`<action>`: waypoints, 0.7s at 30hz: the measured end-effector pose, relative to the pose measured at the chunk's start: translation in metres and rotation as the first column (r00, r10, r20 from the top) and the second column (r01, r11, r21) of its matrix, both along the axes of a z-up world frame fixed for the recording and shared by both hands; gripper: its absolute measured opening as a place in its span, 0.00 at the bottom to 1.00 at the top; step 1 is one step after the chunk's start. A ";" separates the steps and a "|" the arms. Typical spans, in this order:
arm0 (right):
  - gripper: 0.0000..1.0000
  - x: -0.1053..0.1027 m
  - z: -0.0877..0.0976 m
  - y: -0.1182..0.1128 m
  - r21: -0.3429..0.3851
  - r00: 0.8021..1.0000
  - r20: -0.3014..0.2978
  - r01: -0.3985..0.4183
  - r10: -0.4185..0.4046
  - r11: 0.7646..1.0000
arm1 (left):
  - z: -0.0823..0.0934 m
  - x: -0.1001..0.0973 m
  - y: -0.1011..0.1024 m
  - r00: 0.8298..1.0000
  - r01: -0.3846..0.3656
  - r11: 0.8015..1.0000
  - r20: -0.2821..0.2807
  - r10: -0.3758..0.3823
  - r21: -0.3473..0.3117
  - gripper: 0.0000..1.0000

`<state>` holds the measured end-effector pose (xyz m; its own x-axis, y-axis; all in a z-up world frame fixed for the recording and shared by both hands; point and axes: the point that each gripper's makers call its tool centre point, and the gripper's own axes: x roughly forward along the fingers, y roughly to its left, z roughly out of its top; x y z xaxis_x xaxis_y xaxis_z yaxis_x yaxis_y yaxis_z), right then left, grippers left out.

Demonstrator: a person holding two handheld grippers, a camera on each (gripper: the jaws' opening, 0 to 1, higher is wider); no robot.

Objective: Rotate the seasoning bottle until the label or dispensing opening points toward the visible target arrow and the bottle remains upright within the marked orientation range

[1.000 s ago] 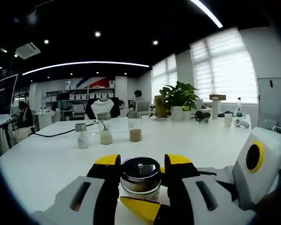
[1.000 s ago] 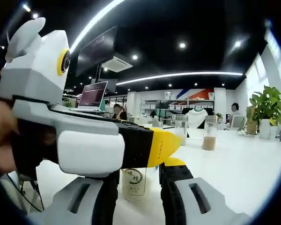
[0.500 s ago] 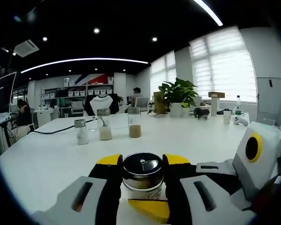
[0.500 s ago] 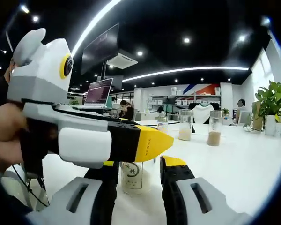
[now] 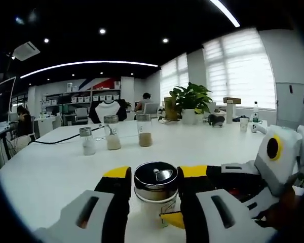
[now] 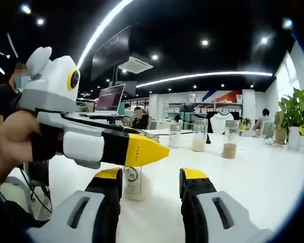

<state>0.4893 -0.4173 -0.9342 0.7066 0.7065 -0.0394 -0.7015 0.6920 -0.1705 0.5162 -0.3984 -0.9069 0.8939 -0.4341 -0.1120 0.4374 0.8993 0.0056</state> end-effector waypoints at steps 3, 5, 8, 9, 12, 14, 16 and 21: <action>0.42 -0.002 0.001 -0.005 0.005 1.000 -0.008 0.001 -0.001 1.000 | -0.001 0.001 0.006 1.000 -0.019 1.000 0.002 0.019 0.004 0.39; 0.42 0.000 0.004 -0.008 0.040 1.000 -0.023 -0.002 0.003 0.999 | -0.001 0.001 0.009 1.000 -0.026 1.000 0.003 0.026 0.007 0.38; 0.41 0.006 0.004 -0.015 0.045 1.000 -0.026 0.014 -0.013 0.999 | -0.001 0.001 0.013 0.999 -0.034 0.999 0.002 0.034 0.007 0.38; 0.41 0.008 0.004 -0.018 0.048 0.999 -0.031 0.021 -0.020 0.999 | -0.002 0.001 0.013 0.999 -0.035 0.999 0.002 0.035 0.008 0.38; 0.41 0.013 0.003 -0.025 0.070 0.998 -0.043 0.037 -0.034 0.997 | -0.002 0.001 0.013 0.999 -0.032 0.999 0.005 0.032 0.008 0.36; 0.41 0.016 0.001 -0.029 0.077 0.998 -0.051 0.048 -0.044 0.996 | -0.002 0.001 0.014 0.999 -0.037 0.999 0.009 0.037 0.008 0.34; 0.41 0.018 -0.003 -0.033 0.087 0.996 -0.065 0.063 -0.057 0.994 | -0.002 0.001 0.014 0.999 -0.041 0.999 0.017 0.040 0.010 0.34; 0.41 0.018 -0.002 -0.032 0.087 0.996 -0.058 0.069 -0.064 0.994 | -0.002 0.001 0.013 0.999 -0.033 0.999 0.026 0.033 -0.001 0.34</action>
